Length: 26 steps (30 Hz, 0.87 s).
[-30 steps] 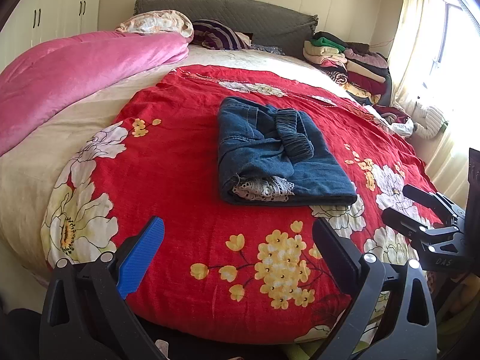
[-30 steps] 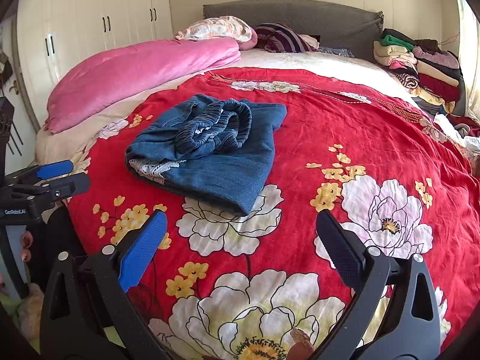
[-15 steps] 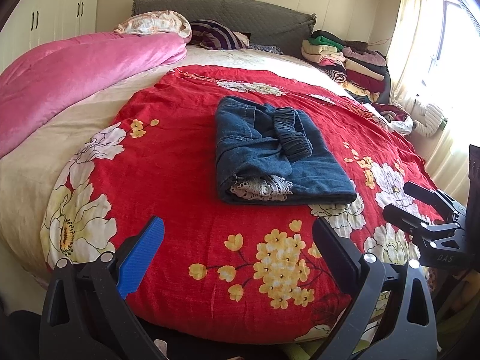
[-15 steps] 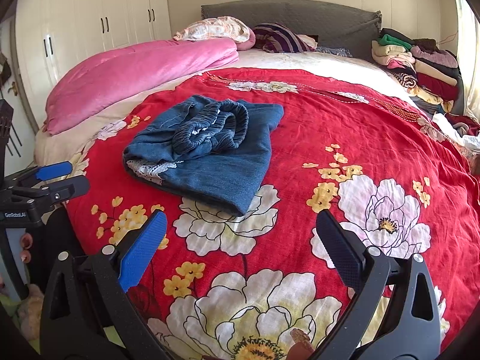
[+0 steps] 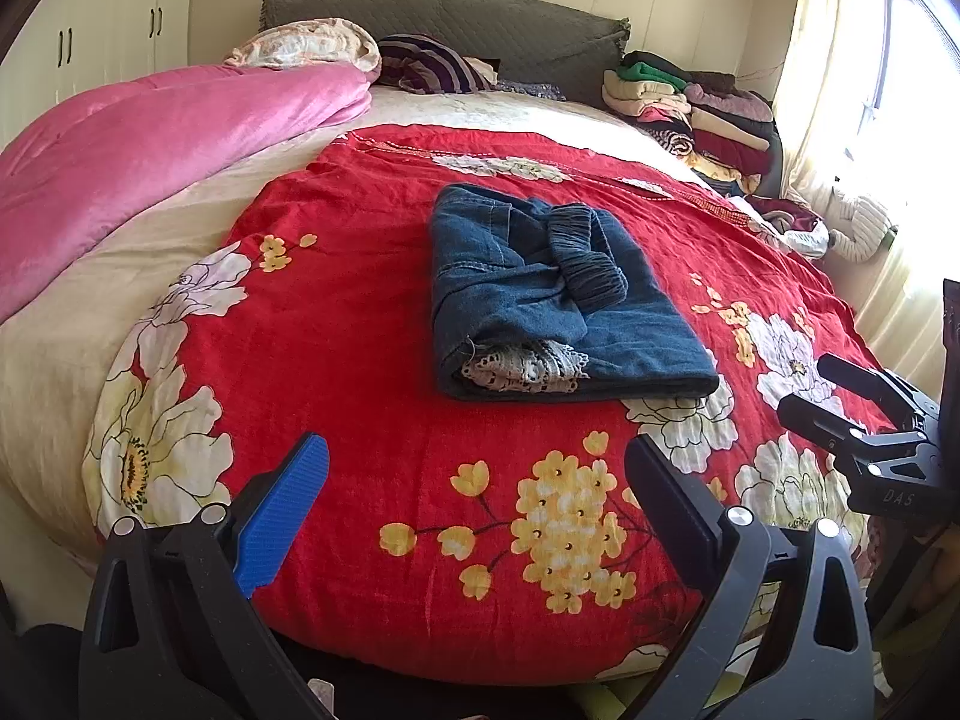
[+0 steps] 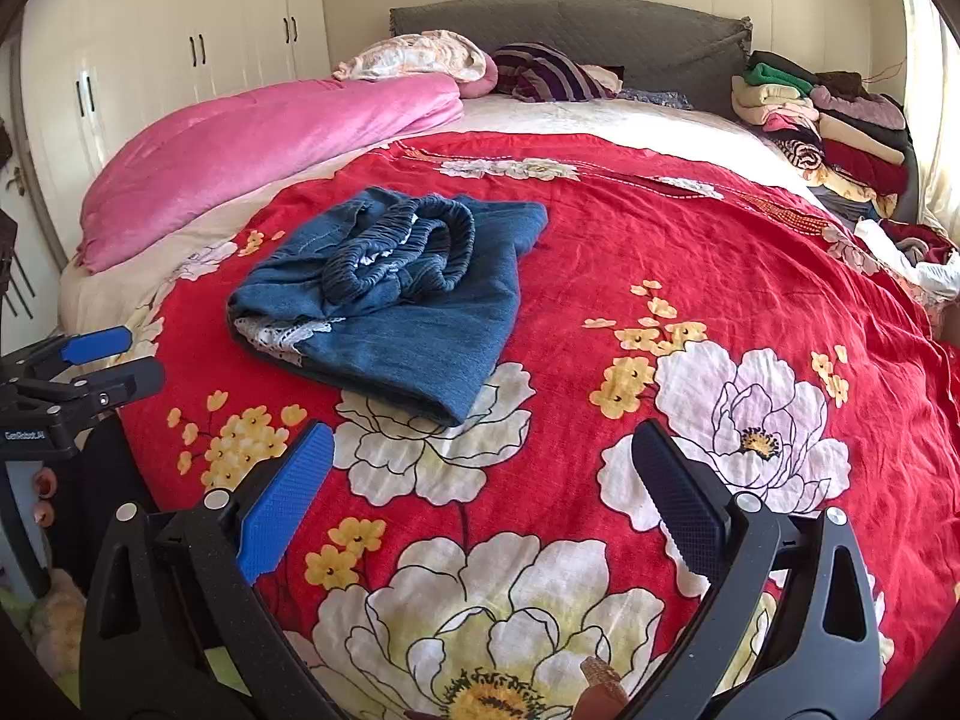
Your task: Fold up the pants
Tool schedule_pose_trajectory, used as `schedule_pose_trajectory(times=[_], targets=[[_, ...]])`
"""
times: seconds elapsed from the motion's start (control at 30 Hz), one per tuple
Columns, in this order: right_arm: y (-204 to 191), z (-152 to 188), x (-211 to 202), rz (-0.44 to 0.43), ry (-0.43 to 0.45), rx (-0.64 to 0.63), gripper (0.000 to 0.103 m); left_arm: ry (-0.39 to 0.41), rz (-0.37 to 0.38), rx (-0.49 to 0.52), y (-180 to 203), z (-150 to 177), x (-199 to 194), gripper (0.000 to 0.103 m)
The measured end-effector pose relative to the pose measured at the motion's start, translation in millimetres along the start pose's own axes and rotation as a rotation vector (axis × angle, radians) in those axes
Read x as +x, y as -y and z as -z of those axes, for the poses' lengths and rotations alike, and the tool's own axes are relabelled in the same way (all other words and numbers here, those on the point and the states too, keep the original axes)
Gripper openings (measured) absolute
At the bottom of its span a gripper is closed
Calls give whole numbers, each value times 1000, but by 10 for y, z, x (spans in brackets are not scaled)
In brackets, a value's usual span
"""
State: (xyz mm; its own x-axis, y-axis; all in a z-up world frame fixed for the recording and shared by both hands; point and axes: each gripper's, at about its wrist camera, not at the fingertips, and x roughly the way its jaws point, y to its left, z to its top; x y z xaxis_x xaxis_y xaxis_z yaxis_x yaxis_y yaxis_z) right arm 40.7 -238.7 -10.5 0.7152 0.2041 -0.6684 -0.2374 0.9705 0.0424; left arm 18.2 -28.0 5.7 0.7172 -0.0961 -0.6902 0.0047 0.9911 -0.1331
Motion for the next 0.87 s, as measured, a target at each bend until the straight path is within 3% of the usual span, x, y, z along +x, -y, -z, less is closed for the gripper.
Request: schedule_pose_trajectory(times=[0.2, 0.37, 0.47, 0.6, 0.87], targets=[[74, 34, 11, 23, -9, 11, 94, -4, 22, 1, 9, 3, 8, 99], [202, 65, 48, 39, -26, 40, 94, -35, -12, 5, -2, 2, 90, 99], [349, 74, 72, 66, -32, 64, 94, -6, -34, -20, -102, -17, 95, 99], [806, 58, 81, 146, -31, 133, 94, 23, -63, -69, -435, -225, 214, 99], [2303, -110, 198, 439, -59, 250, 94, -100, -309, -193, -1679, -927, 1063, 99]])
